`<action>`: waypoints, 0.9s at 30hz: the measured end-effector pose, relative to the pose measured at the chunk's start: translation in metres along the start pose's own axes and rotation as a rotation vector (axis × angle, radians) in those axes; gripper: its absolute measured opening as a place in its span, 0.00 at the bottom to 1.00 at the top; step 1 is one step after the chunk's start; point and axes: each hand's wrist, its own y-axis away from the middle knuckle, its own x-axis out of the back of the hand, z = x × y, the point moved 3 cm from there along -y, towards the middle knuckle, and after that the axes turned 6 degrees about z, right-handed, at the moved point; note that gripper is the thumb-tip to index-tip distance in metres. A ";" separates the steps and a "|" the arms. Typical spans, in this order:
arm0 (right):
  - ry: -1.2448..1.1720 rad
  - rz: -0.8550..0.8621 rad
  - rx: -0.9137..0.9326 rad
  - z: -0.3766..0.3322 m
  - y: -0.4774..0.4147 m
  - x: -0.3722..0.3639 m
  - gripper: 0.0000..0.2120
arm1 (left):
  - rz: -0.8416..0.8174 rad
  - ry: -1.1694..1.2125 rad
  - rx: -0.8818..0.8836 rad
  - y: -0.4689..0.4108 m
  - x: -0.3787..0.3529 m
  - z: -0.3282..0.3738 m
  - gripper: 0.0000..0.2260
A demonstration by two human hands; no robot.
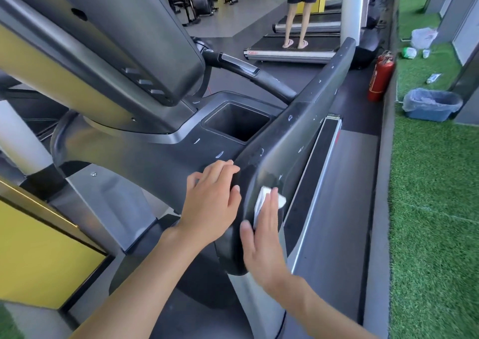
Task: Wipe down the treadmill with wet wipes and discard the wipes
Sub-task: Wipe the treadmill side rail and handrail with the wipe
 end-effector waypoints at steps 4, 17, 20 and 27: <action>-0.172 0.045 -0.202 -0.002 -0.037 0.013 0.32 | 0.002 -0.032 -0.017 -0.002 0.002 0.002 0.19; -0.117 0.124 -0.317 0.011 -0.032 0.033 0.12 | 0.136 -0.133 0.016 -0.012 -0.025 0.009 0.14; -0.200 0.017 -0.306 0.004 -0.001 0.020 0.19 | 0.105 -0.127 0.027 -0.012 -0.026 0.009 0.15; -0.347 0.107 -0.553 0.027 -0.062 0.032 0.19 | 0.111 -0.111 0.020 -0.011 -0.026 0.009 0.15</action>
